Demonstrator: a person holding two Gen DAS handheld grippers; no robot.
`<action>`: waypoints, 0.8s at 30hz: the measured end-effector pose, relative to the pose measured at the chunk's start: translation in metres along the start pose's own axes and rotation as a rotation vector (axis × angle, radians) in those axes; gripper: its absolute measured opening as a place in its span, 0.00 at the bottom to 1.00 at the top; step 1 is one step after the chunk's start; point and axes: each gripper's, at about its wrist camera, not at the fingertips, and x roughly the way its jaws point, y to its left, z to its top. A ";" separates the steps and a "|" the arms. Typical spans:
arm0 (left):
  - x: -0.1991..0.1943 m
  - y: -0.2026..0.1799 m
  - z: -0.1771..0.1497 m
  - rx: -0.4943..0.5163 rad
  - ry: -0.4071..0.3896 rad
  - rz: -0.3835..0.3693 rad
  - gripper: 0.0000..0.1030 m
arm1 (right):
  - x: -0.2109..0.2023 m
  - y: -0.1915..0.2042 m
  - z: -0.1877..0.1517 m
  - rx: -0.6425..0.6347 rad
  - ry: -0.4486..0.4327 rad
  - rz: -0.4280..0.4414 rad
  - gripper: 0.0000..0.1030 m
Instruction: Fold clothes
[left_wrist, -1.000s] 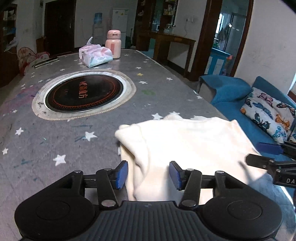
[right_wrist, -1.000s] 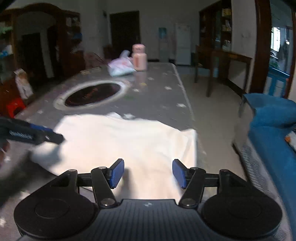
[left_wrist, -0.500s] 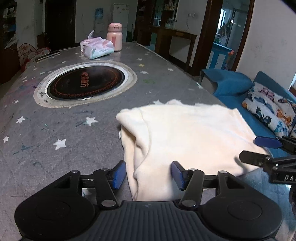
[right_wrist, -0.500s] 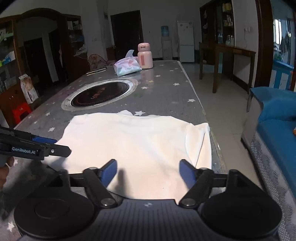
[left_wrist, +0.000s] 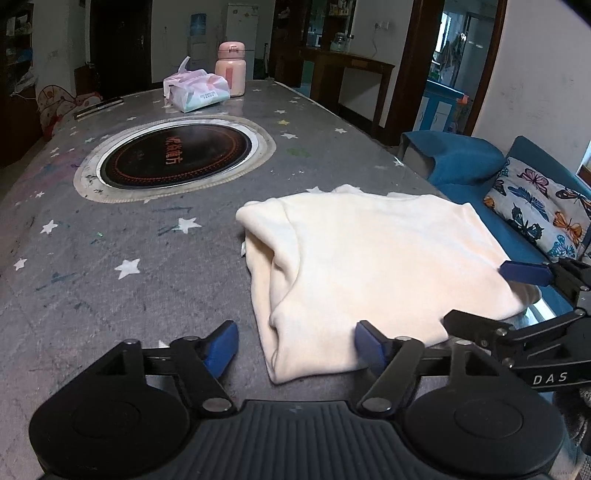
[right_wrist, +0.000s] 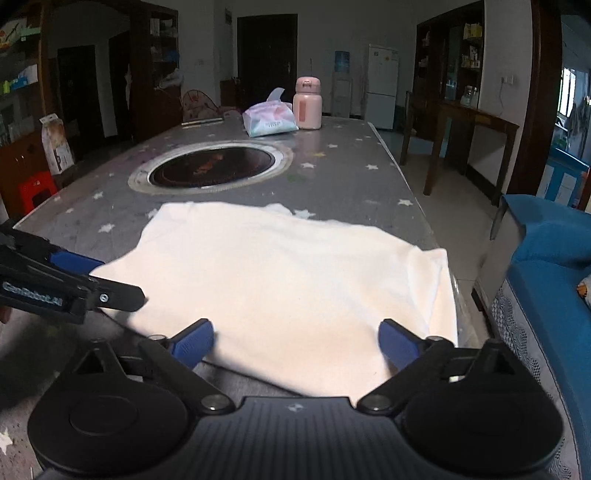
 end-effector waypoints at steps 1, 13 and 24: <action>-0.001 0.000 -0.001 -0.001 0.002 0.001 0.77 | -0.001 0.001 -0.001 -0.002 -0.001 -0.006 1.00; -0.022 0.005 -0.019 -0.019 -0.004 0.015 0.94 | -0.026 0.009 -0.016 0.009 -0.005 -0.043 1.00; -0.036 0.013 -0.037 -0.035 0.008 0.046 1.00 | -0.046 0.021 -0.031 0.018 0.021 -0.048 1.00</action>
